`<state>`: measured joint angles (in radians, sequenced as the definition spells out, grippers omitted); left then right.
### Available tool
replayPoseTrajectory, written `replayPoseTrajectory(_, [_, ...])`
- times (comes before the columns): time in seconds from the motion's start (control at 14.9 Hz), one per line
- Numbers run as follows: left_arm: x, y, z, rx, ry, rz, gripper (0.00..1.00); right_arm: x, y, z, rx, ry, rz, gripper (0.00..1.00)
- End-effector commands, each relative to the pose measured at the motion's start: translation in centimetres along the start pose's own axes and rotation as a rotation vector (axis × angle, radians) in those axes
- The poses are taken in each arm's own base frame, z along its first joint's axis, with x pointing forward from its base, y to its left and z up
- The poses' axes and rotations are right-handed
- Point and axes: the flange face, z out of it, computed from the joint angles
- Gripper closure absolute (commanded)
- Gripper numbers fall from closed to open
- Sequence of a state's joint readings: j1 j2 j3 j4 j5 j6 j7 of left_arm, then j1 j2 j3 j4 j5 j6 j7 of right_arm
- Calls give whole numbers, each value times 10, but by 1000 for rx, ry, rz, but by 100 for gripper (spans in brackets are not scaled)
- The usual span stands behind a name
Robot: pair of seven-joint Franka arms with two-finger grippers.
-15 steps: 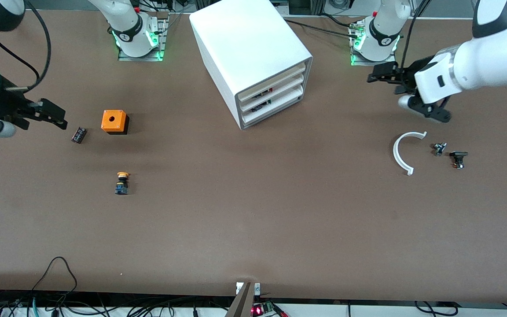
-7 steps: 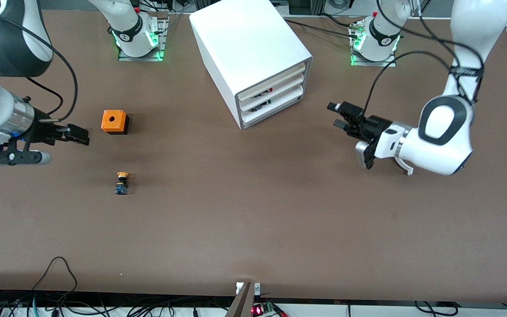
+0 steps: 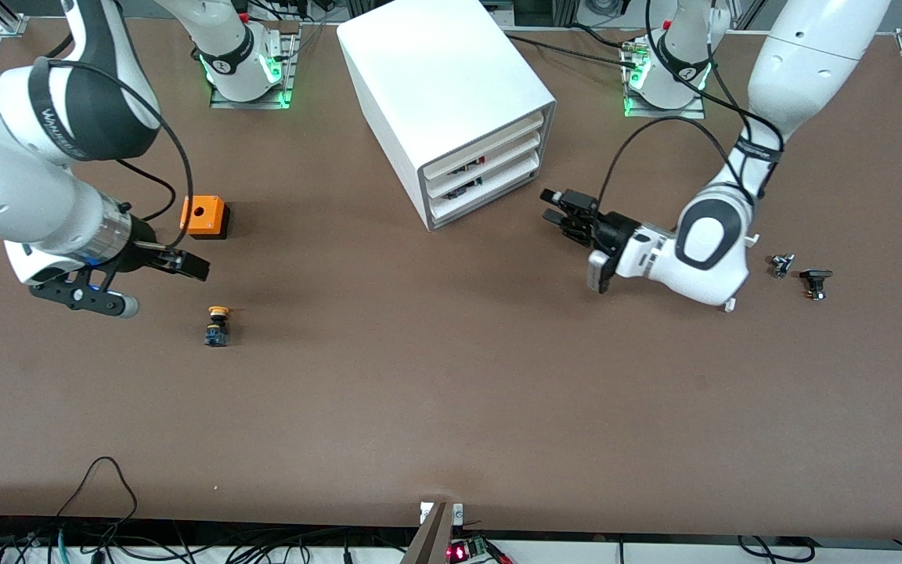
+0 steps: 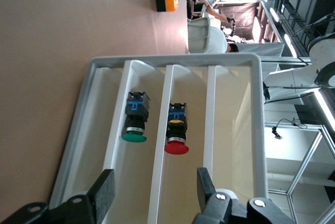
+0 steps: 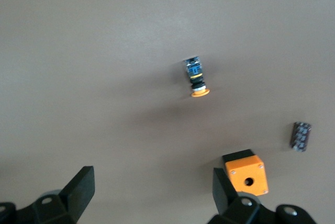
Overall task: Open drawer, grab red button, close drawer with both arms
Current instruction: 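Grasp the top drawer's front edge with the left gripper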
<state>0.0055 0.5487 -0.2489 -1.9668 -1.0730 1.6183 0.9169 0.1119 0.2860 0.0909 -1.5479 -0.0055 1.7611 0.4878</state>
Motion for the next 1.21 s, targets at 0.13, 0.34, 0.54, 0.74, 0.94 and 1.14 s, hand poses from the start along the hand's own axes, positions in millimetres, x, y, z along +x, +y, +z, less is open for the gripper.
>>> replayPoseTrajectory(0.13, [-32, -13, 64, -24, -26, 52, 46, -2, -46, -13, 71, -8, 160, 0])
replayPoseTrajectory(0.34, [-46, -15, 100, -72, -19, 63, 52, -4, -66, -19, 106, -20, 235, 0])
replayPoseTrajectory(0.54, [-55, -18, 120, -75, -22, 69, 81, -9, -90, -21, 125, -23, 299, 0])
replayPoseTrajectory(0.74, [-53, -18, 122, -71, -24, 68, 100, -13, -110, -25, 138, -18, 343, 0])
replayPoseTrajectory(0.94, [-42, -17, 101, -50, 1, 54, 100, -18, -133, -29, 154, -12, 394, 0])
replayPoseTrajectory(1.14, [-13, -11, 45, 55, 10, 34, 100, -24, -156, -31, 172, -7, 443, 0])
